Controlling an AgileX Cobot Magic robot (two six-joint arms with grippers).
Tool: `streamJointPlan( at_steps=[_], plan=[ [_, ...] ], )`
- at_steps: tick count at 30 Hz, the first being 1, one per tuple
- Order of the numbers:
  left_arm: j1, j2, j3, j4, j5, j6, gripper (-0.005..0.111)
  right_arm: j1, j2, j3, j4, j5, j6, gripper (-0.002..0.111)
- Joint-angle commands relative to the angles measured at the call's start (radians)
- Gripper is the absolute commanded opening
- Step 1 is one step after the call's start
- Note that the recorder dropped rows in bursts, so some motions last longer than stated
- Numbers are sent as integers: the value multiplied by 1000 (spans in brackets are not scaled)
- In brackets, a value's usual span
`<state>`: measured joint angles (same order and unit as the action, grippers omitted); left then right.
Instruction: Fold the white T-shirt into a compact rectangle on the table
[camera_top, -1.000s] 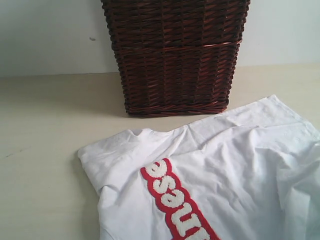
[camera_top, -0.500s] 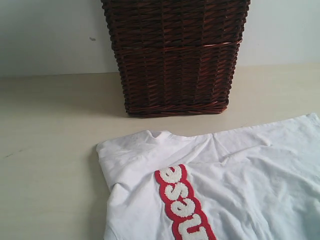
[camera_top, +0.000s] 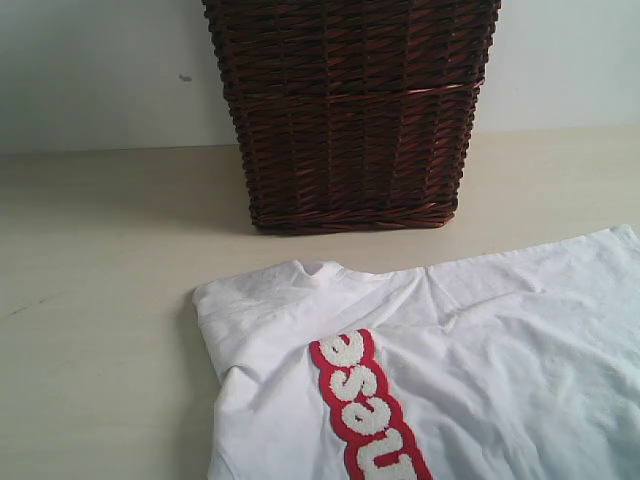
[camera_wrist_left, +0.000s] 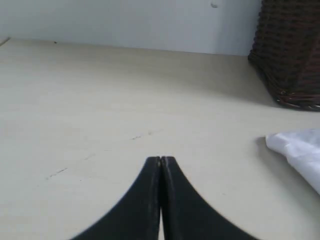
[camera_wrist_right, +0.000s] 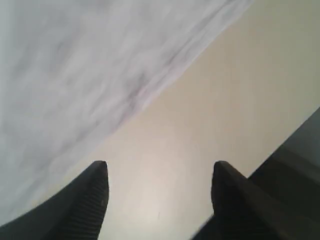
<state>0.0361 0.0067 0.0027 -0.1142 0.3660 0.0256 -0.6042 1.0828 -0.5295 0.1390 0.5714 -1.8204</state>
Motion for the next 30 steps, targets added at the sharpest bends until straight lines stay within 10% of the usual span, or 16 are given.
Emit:
streamJointPlan(
  at_steps=[1,8,19,30],
  plan=[
    [2,-7,-3,-2,-7,-3,0,11,13,5,677,169,-295,53],
    [2,-7,-3,-2,-7,-3,0,189,156,27,1203,370,-200,0],
    [2,-7,-3,-2,-7,-3,0,587,556,8,1050,284,-42,0],
    [2,-7,-3,-2,-7,-3,0,869,752,-221,645,77,603,0]
  ],
)
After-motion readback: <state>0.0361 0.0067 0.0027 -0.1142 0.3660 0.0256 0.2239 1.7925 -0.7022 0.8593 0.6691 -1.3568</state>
